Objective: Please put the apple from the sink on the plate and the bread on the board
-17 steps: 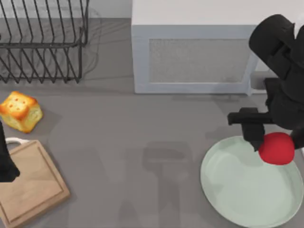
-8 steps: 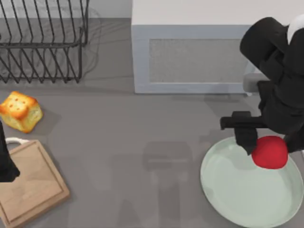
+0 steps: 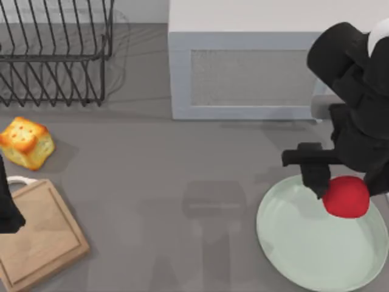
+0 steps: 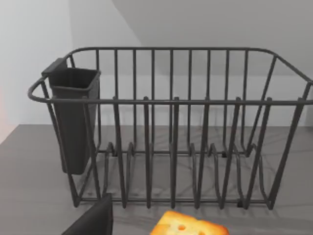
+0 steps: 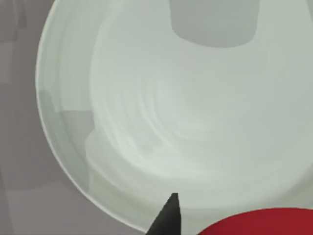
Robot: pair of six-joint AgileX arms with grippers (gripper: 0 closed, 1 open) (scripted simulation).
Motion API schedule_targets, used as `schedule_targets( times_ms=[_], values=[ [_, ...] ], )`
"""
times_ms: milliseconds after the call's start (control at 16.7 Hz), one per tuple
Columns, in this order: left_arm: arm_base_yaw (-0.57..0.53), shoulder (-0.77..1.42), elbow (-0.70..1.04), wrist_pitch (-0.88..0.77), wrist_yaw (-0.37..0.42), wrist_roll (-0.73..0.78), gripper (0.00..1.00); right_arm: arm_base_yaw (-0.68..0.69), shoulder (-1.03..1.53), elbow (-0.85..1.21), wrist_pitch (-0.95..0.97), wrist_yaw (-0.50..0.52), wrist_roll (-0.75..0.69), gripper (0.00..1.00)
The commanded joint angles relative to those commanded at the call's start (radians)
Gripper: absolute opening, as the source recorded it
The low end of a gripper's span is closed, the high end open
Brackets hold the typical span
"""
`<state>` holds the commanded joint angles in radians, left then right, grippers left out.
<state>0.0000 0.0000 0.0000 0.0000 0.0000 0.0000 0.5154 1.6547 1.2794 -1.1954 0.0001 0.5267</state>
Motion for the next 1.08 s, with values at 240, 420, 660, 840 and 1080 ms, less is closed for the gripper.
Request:
schedule_targets(
  times_ms=[240, 420, 660, 840, 1080],
  values=[
    [0.000, 0.000, 0.000, 0.000, 0.000, 0.000, 1.00, 0.000, 0.000, 0.000, 0.000, 0.000, 0.000, 0.98],
    [0.000, 0.000, 0.000, 0.000, 0.000, 0.000, 1.00, 0.000, 0.000, 0.000, 0.000, 0.000, 0.000, 1.00],
    [0.000, 0.000, 0.000, 0.000, 0.000, 0.000, 1.00, 0.000, 0.000, 0.000, 0.000, 0.000, 0.000, 1.00],
    [0.000, 0.000, 0.000, 0.000, 0.000, 0.000, 1.00, -0.002, 0.000, 0.000, 0.001, 0.000, 0.000, 1.00],
    [0.000, 0.000, 0.000, 0.000, 0.000, 0.000, 1.00, -0.035, -0.099, -0.081, 0.076, 0.000, -0.034, 1.00]
  ],
)
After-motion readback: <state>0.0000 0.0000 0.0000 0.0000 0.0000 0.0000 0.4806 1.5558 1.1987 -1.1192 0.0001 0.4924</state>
